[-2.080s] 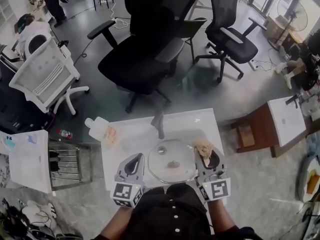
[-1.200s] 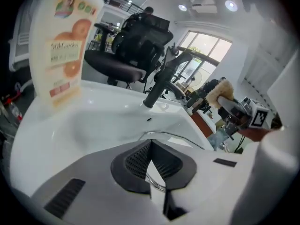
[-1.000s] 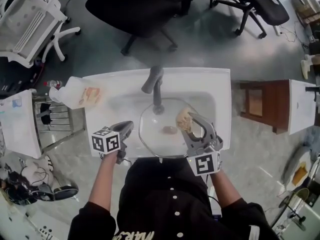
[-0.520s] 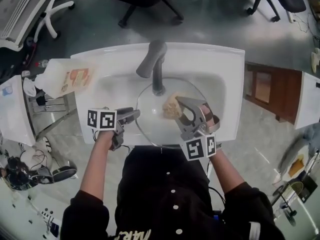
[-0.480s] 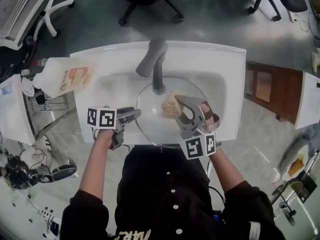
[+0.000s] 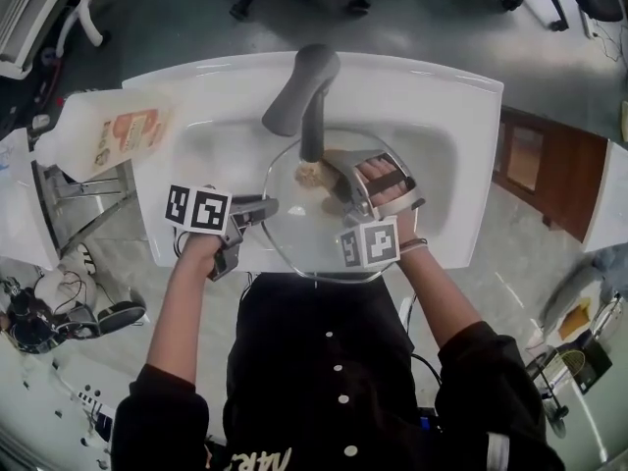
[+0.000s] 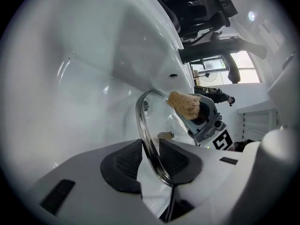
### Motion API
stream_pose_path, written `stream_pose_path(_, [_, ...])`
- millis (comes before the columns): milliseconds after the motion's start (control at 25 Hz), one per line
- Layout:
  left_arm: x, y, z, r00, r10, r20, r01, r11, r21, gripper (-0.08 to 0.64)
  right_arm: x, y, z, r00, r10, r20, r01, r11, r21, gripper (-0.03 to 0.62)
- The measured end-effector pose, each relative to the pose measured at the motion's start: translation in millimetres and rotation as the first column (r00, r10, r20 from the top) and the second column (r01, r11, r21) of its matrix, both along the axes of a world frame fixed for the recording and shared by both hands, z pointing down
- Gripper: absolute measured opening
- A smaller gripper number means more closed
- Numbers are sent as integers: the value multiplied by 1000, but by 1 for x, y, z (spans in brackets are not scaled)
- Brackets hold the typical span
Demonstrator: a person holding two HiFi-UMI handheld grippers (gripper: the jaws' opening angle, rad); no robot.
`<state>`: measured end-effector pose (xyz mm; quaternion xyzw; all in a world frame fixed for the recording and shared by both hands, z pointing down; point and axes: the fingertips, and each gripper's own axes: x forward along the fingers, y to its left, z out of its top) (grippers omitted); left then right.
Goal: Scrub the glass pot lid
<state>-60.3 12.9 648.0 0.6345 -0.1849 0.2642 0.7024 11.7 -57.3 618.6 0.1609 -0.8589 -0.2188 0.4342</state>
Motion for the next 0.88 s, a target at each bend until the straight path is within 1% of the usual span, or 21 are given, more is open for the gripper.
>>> stream_pose_path(160, [0, 0, 1, 1000, 15, 15, -15, 1000, 7, 130, -17, -7, 17, 990, -110, -90, 117, 990, 74, 143])
stream_pose_path(320, [0, -1, -1, 1000, 0, 1, 0, 1000, 2, 129, -35, -5, 31, 972, -190, -139, 205, 974, 100, 143])
stream_pose_path(440, [0, -3, -2, 1000, 4, -1, -4, 1000, 10, 129, -40, -3, 43, 960, -221, -173, 243, 963, 115, 144])
stream_pose_path(560, [-1, -1, 0, 999, 46, 26, -47, 998, 30, 130, -40, 0, 49, 945, -249, -212, 281, 950, 136, 143])
stream_pose_path(640, [-1, -1, -1, 998, 60, 33, -61, 997, 39, 133, -39, 2, 50, 933, -275, -231, 313, 938, 148, 141])
stream_pose_path(880, [-1, -1, -1, 998, 59, 31, -61, 997, 43, 133, -24, 4, 56, 899, -330, -288, 378, 916, 133, 141])
